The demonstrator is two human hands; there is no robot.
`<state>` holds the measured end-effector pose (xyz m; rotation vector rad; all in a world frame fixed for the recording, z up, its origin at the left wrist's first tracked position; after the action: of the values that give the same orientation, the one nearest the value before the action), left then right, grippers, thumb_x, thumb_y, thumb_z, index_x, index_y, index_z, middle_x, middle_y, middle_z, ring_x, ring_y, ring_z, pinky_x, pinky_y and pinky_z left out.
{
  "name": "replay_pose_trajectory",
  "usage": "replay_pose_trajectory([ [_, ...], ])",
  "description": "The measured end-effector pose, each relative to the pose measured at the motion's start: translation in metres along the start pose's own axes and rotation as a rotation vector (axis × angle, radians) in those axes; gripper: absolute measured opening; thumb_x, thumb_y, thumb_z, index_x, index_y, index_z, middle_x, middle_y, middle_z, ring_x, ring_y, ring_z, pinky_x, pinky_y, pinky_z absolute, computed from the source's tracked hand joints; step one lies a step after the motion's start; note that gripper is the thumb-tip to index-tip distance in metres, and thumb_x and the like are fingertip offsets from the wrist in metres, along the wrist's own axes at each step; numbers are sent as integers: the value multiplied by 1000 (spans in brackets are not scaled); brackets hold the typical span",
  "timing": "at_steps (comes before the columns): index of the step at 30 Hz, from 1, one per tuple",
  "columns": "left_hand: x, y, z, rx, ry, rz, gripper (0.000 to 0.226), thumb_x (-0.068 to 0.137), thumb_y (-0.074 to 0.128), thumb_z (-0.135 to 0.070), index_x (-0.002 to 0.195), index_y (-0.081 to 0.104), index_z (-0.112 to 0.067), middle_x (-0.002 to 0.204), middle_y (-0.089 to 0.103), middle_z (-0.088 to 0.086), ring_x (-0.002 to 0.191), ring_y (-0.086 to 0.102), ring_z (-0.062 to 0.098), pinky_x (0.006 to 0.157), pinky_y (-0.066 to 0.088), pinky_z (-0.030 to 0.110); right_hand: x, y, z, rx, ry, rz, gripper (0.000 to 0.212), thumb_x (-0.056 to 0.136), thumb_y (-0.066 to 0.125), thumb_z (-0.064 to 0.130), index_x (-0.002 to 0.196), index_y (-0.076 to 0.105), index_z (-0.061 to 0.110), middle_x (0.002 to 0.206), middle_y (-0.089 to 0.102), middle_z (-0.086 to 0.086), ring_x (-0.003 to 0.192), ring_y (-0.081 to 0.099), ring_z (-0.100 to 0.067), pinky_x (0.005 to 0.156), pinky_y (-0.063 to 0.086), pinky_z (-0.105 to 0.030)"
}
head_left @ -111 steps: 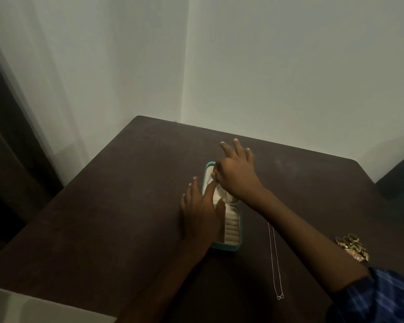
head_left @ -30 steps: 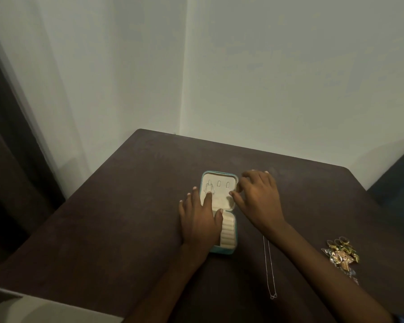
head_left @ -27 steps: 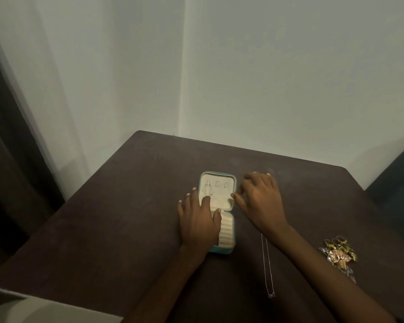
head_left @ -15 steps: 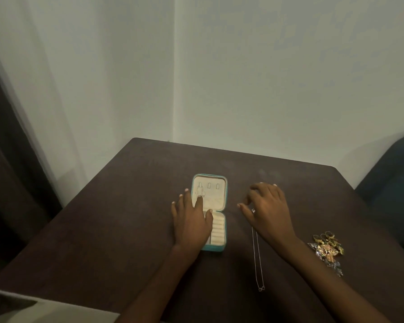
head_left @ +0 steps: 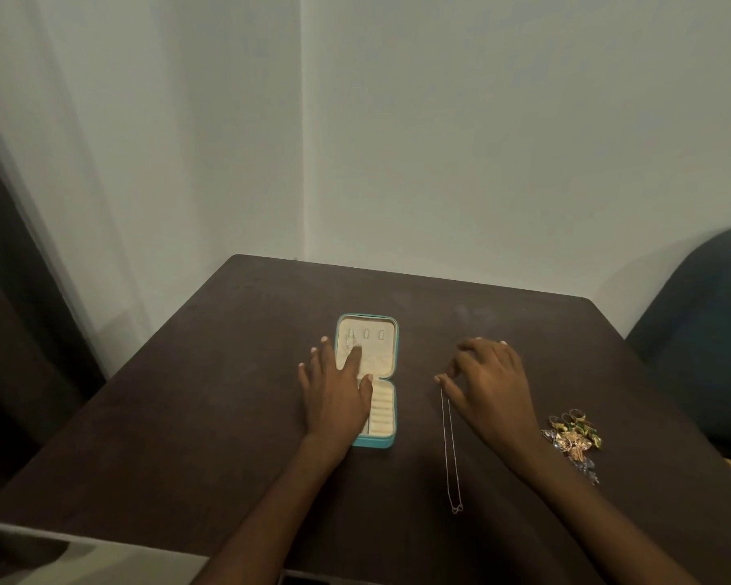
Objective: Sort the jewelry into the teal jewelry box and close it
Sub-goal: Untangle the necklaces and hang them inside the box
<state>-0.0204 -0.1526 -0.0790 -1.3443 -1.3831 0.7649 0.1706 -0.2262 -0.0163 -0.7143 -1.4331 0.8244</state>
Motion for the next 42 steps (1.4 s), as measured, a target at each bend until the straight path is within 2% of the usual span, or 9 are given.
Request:
replay_pose_trajectory([
  [4,1,1,-1,10,6,27,57,96,30,-51,147,16,-32,157,5,15,144,6,35,114,8,52,-3,2,-2,3,9,21,19,73,76,34,74,64,20,103,65,-6,106,59,-27,97,40,-46],
  [10,0,1,-1,-3,18,-5,49,95,32,-49,140,33,-30,156,11,14,143,9,34,114,10,50,-4,2,-2,-1,-2,17,19,72,77,33,74,65,19,103,66,-7,104,60,-27,95,42,-47],
  [15,-3,-2,-2,-53,35,-65,39,95,36,-45,125,52,-25,155,18,13,143,13,31,115,10,48,-6,4,0,-6,-1,25,19,73,76,34,76,65,19,104,66,-7,104,60,-27,95,42,-47],
  [17,-3,-3,-2,-76,22,-89,41,95,38,-44,128,49,-24,155,19,12,143,13,30,115,11,47,-6,4,0,-1,-5,21,20,72,76,33,76,64,18,104,66,-8,103,60,-28,95,42,-47],
  [21,-1,1,-1,-50,-18,-31,60,95,33,-50,147,19,-25,157,7,14,144,5,33,115,8,49,-8,5,1,9,-7,16,20,72,76,33,76,64,19,103,65,-7,102,60,-27,94,43,-47],
  [29,0,3,-1,-73,-39,-23,55,93,37,-50,140,32,-21,156,11,14,144,6,32,115,8,49,-10,7,0,16,11,29,19,72,77,34,74,63,20,102,65,-5,102,59,-26,95,42,-47],
  [35,1,4,0,-70,-45,-9,61,93,36,-51,145,24,-21,157,6,14,145,3,33,115,6,50,-11,10,2,3,17,55,19,73,75,36,74,64,21,103,65,-5,103,60,-26,96,42,-46],
  [40,-1,2,0,-70,-27,-63,51,94,37,-48,137,38,-21,156,12,14,144,7,31,115,7,48,-14,11,0,9,34,71,18,74,74,36,75,64,21,104,65,-5,105,59,-25,97,41,-47],
  [42,-1,2,0,-83,-32,-61,54,93,38,-48,140,34,-21,157,10,15,144,6,32,115,7,49,-15,9,0,13,37,64,19,73,76,35,74,64,21,103,66,-6,104,60,-26,96,41,-47],
])
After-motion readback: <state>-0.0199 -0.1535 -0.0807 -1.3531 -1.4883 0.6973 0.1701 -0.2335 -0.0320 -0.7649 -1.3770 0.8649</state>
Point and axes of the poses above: each hand's wrist, its own x-axis towards the middle knuckle, its own y-axis out of the palm, z = x × y, the point moved 2 cm from there along x, towards the middle knuckle
